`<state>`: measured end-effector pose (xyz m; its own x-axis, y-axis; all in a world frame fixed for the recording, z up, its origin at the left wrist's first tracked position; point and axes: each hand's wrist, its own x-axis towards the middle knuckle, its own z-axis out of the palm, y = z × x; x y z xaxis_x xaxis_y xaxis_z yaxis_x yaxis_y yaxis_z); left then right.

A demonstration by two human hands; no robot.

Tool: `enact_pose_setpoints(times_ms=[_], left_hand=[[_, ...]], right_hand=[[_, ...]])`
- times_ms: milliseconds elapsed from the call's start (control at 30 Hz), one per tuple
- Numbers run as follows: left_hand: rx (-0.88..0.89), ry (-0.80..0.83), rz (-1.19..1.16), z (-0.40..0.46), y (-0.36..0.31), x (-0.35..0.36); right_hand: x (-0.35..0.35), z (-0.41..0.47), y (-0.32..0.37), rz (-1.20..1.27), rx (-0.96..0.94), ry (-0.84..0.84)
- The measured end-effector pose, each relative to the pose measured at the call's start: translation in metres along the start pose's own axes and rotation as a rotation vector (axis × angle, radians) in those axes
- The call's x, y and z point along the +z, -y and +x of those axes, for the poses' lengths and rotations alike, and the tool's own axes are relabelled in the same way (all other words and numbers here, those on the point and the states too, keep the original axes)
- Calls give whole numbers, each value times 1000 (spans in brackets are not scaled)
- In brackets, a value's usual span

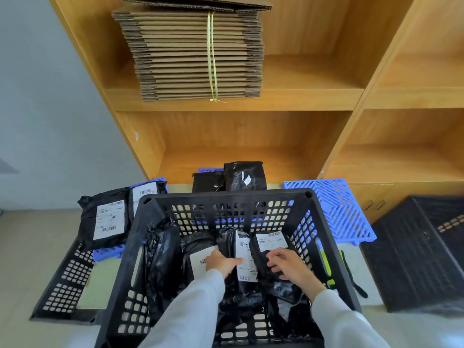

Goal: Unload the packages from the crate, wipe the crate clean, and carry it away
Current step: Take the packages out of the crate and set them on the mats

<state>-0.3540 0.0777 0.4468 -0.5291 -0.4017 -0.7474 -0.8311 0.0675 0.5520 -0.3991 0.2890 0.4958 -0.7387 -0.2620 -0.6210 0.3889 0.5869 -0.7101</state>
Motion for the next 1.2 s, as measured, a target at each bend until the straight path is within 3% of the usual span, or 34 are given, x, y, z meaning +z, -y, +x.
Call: enact_pose_setpoints(times_ms=[100,333,533,767,900,1200], left_hand=[[-32,71,-33,-1,0,4],[-67,73,-51,-2,0,1],[24,75,100,-8,2,-8],[56,91,0,15,30,-32],[103,110,-27,-42,12,-52],[164,86,61,-84,4,-91]], right_hand=[[1,-1,-1,2,23,-4],[-1,-6,0,0,43,-11],[-2,-12,6,15,25,-22],[5,-19,15,39,-7,-4],[7,-25,21,53,-16,12],[13,-30,21,43,-25,68]])
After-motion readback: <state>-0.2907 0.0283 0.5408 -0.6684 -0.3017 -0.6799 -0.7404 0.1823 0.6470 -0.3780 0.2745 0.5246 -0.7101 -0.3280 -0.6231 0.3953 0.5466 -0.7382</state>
